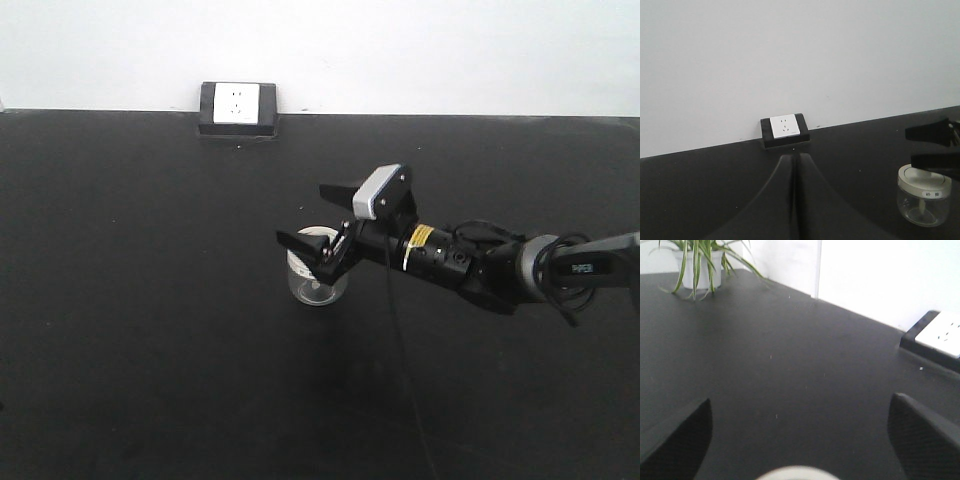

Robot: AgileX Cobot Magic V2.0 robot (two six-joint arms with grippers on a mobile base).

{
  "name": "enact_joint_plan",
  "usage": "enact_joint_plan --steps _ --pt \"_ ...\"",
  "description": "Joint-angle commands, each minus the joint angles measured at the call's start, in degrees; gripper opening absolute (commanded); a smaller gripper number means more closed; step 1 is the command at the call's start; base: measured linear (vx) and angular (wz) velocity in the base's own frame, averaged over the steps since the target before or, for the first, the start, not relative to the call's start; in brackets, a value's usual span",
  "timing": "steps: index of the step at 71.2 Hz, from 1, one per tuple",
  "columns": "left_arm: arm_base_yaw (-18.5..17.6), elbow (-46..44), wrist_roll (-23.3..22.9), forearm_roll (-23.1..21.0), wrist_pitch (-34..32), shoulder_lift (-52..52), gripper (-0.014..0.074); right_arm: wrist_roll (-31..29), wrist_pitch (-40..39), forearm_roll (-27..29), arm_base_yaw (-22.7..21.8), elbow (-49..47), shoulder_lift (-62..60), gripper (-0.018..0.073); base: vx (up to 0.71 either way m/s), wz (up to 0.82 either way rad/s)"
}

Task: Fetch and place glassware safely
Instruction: 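Open the right gripper and withdraw it from the jar lid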

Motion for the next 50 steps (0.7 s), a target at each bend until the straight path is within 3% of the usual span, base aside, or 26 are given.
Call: enact_joint_plan --steps 1,18,24,33,50 --pt "0.00 -1.53 -0.60 -1.09 -3.33 0.17 0.0001 4.26 -1.20 1.18 -0.32 -1.24 -6.25 0.0615 0.00 0.00" --pt "0.00 -1.53 -0.60 -1.09 -3.33 0.17 0.0001 12.79 4.12 -1.61 -0.32 1.78 -16.98 0.0450 0.00 0.00" --pt "0.00 -1.53 -0.60 -1.09 -3.33 0.17 0.0001 14.17 6.02 -1.38 -0.32 4.23 -21.22 0.0305 0.00 0.00" --pt "0.00 -1.53 -0.60 -1.09 -3.33 0.17 0.0001 15.81 10.80 0.74 -0.32 9.63 -29.57 -0.0015 0.00 0.00" --pt "0.00 -1.53 -0.60 -1.09 -3.33 0.17 0.0001 14.80 27.56 6.87 -0.32 18.95 -45.78 -0.0006 0.00 0.00"
